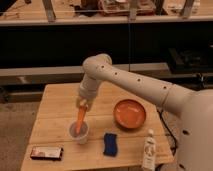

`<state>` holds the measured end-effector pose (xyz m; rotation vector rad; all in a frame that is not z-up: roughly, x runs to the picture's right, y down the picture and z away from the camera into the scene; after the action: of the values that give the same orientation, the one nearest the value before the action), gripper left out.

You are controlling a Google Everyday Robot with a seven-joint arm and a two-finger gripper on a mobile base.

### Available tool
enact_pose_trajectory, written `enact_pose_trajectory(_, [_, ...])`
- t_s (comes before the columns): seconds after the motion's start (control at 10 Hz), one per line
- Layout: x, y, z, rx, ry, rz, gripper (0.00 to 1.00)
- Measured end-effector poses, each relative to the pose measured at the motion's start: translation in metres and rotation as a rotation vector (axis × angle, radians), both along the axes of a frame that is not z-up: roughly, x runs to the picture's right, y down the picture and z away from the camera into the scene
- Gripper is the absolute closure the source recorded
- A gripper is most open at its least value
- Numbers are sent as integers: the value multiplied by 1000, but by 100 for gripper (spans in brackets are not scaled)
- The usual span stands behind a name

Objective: Place the pepper in the ceramic cup

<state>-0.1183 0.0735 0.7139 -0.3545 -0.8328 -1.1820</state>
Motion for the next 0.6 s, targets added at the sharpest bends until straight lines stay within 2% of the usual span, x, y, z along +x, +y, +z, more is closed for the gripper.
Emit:
enact_pose_trajectory(0.3, [-4,-1,-10,84,-53,-25,98])
enact_pose_trajectory(0.5, [-4,-1,-14,115,-65,-25,83])
enact_pose_trajectory(0.6, [-4,-1,-15,120,-72,-21,69])
